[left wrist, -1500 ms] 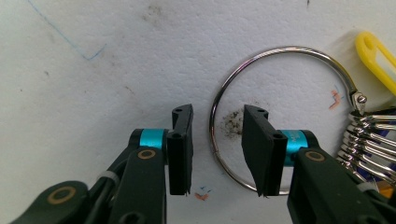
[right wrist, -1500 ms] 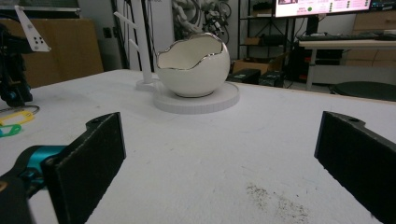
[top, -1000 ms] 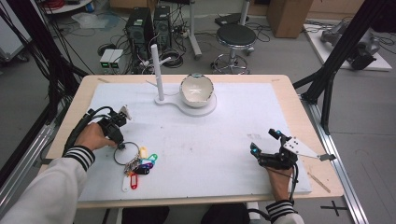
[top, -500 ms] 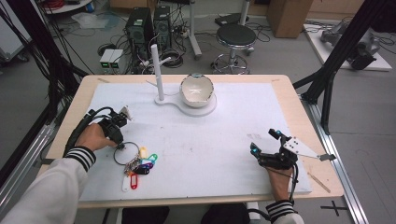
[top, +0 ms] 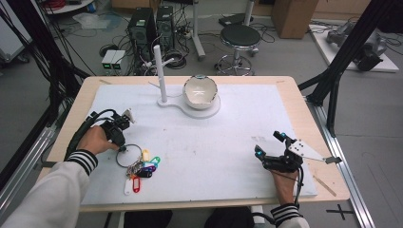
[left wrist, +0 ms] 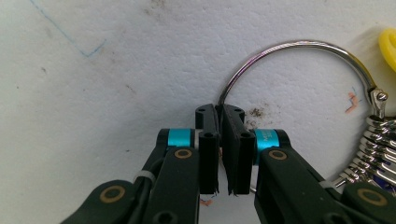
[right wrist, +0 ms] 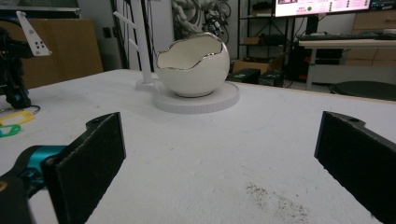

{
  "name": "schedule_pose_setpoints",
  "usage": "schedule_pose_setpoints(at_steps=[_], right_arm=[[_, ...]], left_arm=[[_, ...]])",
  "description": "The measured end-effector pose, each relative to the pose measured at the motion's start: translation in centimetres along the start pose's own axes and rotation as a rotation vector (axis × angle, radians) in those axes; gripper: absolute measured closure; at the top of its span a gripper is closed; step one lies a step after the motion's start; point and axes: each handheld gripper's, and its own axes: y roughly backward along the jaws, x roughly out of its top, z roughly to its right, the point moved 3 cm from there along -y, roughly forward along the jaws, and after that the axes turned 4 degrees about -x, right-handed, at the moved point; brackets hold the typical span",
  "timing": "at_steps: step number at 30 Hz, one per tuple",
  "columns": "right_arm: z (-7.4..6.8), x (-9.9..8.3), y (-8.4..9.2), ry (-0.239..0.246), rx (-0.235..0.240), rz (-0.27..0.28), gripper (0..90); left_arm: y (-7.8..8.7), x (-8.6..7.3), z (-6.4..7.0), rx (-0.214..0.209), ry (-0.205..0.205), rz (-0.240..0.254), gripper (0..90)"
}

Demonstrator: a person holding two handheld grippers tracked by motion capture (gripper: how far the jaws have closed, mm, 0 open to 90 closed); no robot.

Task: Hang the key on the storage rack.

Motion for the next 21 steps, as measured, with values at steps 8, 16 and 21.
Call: schedule_pose_setpoints(at_steps=[8, 16, 21], right_arm=[[0.0, 0.0, 0.0, 0.0, -0.002, 0.0, 1.3], [0.0, 0.0, 0.0, 0.0, -0.002, -0.003, 1.3], [0.0, 0.0, 0.0, -0.002, -0.002, -0.002, 1.3]], left_arm=[[0.6, -0.2, 0.1, -0.004, -0.099, 0.012, 85.1], [2.9, -0.5, 0.0, -0.007, -0.206, 0.124, 86.7], [4.3, -0.8, -0.1, -0.021, -0.19, 0.24, 87.0]])
